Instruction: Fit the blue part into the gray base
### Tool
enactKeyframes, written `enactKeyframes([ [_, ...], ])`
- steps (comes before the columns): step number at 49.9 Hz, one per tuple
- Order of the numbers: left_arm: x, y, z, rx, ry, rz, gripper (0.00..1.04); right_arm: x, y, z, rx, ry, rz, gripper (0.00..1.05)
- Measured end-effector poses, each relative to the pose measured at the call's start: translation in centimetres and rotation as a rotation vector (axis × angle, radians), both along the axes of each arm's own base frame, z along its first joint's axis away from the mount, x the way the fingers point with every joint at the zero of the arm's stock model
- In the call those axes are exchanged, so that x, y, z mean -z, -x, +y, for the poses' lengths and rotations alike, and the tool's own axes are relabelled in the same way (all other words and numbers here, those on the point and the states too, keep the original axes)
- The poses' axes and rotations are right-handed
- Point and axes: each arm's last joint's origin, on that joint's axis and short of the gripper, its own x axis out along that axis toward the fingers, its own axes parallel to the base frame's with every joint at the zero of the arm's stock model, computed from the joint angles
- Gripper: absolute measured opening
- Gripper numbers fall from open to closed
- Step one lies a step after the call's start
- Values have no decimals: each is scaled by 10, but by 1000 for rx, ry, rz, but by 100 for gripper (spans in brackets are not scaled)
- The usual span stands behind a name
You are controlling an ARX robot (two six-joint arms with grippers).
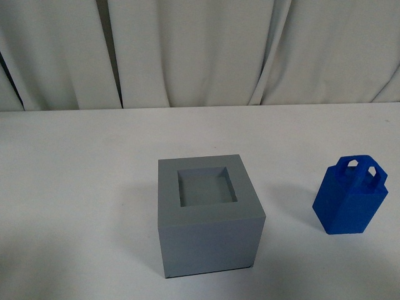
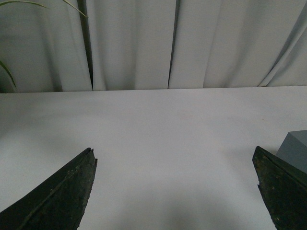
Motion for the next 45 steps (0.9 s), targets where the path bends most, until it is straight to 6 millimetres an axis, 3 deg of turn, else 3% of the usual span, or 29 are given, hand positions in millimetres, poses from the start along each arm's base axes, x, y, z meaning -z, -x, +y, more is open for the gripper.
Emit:
enactKeyframes([
  [19, 0, 0, 0, 0, 0, 0, 99, 0, 0, 0, -1, 0, 0, 97],
  [28, 0, 0, 0, 1, 0, 0, 99, 0, -8, -1, -388, 49, 64, 97],
  [33, 0, 0, 0, 0, 0, 0, 99, 0, -19, 3, -541, 81, 89, 97],
  [45, 0, 0, 0, 0, 0, 0, 99, -10, -67, 6, -560, 186, 167, 97],
])
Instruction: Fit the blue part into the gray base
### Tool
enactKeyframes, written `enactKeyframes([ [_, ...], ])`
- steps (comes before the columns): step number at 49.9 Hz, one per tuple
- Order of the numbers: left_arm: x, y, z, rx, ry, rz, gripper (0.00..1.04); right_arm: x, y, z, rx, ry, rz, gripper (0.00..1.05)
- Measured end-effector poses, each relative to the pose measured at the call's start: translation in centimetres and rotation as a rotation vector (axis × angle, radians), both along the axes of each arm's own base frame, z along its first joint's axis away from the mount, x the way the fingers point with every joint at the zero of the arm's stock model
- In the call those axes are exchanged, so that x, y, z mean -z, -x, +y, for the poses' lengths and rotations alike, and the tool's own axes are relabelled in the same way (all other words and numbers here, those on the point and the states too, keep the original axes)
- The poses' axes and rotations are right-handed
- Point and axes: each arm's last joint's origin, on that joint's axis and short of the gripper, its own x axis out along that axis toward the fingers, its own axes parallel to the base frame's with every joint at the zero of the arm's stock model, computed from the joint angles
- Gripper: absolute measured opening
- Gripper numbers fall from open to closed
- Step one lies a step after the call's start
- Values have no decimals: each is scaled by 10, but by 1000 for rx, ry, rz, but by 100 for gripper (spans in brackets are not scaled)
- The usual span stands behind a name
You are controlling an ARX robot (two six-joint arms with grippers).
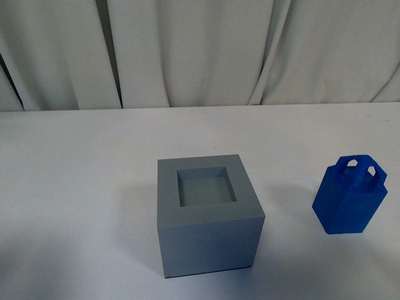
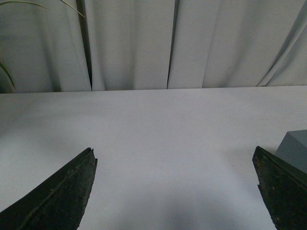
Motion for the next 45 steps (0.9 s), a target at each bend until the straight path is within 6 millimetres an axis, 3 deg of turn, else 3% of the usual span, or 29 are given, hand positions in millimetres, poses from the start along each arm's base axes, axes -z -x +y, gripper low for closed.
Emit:
enactKeyframes([
  [9, 0, 0, 0, -1, 0, 0, 99, -12, -42, 12, -103, 80, 139, 97],
  [22, 0, 0, 0, 0, 0, 0, 99, -70, -113, 37, -266, 293, 179, 97],
  [29, 0, 0, 0, 0, 0, 0, 99, -88, -146, 42, -361, 398, 266, 97],
  [36, 0, 0, 0, 0, 0, 0, 99, -90, -170, 43, -447, 569, 340, 97],
  [45, 0, 0, 0, 0, 0, 0, 99, -80, -184, 47, -598, 727, 468, 97],
])
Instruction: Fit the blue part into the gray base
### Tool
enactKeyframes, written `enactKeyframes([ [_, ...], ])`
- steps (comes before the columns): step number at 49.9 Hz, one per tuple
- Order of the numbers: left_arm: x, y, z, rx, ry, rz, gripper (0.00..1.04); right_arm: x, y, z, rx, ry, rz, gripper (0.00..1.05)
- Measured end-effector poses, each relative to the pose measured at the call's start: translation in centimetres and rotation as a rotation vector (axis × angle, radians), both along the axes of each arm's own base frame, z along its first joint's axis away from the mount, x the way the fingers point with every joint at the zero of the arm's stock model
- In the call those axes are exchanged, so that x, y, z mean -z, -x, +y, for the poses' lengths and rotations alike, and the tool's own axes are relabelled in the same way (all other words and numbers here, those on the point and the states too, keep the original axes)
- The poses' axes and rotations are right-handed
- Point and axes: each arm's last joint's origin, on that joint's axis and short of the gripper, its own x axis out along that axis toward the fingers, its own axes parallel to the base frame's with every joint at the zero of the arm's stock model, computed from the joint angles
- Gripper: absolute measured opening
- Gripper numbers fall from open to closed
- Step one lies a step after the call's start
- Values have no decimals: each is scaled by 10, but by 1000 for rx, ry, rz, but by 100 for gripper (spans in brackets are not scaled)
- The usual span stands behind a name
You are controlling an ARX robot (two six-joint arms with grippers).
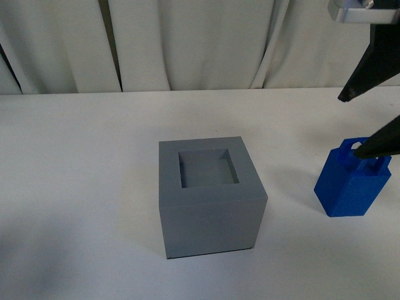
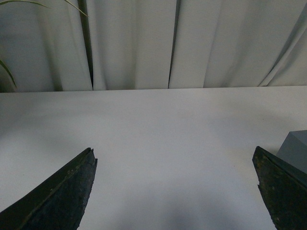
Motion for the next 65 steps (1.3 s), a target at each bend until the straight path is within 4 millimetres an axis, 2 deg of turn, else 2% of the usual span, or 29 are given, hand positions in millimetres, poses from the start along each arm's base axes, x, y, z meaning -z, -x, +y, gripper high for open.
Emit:
enactKeyframes([
  [14, 0, 0, 0, 0, 0, 0, 99, 7, -13, 2, -92, 144, 23, 97],
  [21, 0, 0, 0, 0, 0, 0, 99, 19, -19, 3, -112, 197, 45, 97],
  [58, 0, 0, 0, 0, 0, 0, 99, 45, -23, 8, -149, 242, 58, 97],
  [62, 0, 0, 0, 0, 0, 0, 99, 46, -23, 8, -150, 242, 54, 87],
  [65, 0, 0, 0, 0, 0, 0, 99, 48, -22, 8, -150, 244, 58, 74],
])
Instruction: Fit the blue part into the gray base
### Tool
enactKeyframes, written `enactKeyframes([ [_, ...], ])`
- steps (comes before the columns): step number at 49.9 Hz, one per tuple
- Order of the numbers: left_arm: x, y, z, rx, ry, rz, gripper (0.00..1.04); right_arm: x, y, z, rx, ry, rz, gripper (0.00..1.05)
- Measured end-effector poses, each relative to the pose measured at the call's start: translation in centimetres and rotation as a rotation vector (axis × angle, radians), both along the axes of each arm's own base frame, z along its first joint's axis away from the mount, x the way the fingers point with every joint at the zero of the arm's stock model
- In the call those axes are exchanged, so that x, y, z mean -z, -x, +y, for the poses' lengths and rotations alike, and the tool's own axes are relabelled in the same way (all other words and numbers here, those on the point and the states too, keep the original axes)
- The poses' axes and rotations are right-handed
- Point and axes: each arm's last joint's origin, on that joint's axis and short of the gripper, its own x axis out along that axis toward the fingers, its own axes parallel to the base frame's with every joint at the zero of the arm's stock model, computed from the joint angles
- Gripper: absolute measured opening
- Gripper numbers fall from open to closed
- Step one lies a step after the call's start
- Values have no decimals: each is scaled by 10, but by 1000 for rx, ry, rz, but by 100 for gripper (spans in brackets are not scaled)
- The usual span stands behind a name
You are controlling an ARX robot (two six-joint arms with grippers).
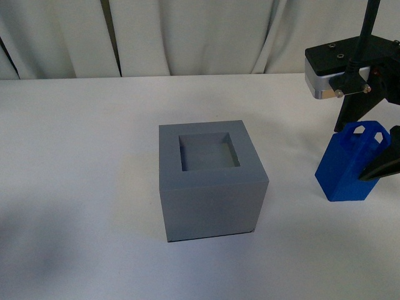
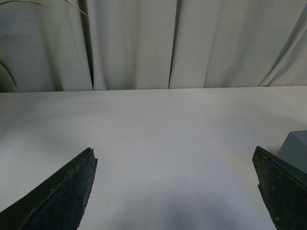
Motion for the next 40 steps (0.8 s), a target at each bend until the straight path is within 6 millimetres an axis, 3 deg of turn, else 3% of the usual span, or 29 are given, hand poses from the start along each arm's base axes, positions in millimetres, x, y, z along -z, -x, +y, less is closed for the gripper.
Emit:
enactKeyframes([
  [5, 0, 0, 0, 0, 0, 0, 99, 1, 0, 0, -2, 3, 2, 55],
  [10, 0, 0, 0, 0, 0, 0, 99, 0, 0, 1, -5, -6, 5, 48],
  [19, 0, 0, 0, 0, 0, 0, 99, -10, -1, 3, -9, -39, 11, 48],
  [30, 0, 0, 0, 0, 0, 0, 99, -52, -2, 18, -21, -135, -20, 48],
  [40, 0, 0, 0, 0, 0, 0, 99, -89, 7, 49, -70, -227, -64, 48],
])
